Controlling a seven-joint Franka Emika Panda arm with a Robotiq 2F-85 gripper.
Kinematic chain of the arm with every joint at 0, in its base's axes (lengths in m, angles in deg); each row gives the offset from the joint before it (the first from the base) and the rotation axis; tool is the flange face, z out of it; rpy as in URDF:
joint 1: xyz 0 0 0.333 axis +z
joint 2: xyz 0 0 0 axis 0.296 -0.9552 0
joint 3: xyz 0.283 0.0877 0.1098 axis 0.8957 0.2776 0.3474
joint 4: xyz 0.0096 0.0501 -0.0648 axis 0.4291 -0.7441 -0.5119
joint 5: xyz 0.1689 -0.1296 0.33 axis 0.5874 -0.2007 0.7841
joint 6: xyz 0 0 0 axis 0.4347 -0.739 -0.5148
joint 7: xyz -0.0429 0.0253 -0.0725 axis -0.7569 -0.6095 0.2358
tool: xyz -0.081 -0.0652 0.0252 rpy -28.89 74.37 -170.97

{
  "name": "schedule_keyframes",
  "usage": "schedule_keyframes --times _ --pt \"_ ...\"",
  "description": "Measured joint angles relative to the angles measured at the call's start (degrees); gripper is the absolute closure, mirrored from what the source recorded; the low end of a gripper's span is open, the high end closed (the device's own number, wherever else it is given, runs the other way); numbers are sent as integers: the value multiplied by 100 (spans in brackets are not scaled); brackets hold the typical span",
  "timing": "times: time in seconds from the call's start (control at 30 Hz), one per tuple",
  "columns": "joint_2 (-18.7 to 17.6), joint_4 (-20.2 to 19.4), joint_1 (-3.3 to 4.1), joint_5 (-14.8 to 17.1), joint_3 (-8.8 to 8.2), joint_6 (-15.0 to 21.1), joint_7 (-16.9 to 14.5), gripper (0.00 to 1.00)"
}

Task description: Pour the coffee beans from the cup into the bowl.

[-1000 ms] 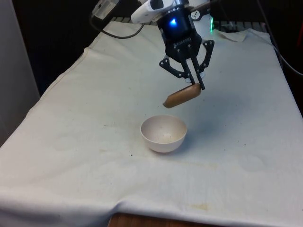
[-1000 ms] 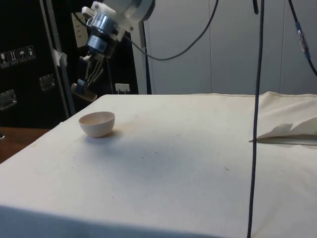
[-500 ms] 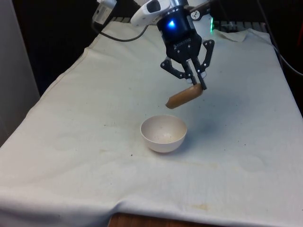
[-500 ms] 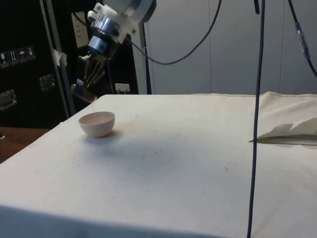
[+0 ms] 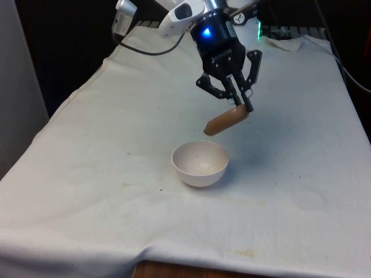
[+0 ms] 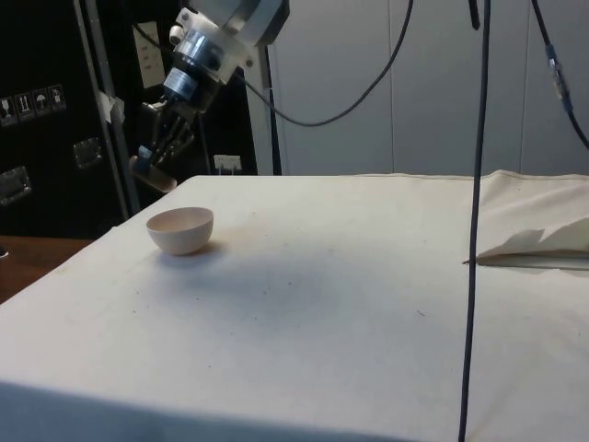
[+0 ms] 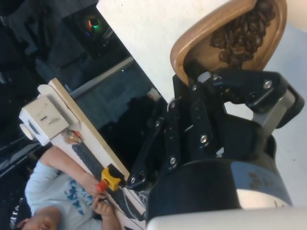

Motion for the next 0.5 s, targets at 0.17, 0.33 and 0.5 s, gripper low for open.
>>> schedule_keyframes --times 0.17,0.33,0.5 --pt "-86 92 -6 166 -11 0 0 100" --pt "-126 132 -17 275 -29 0 0 100" --pt "-138 143 -40 384 -80 -23 0 100"
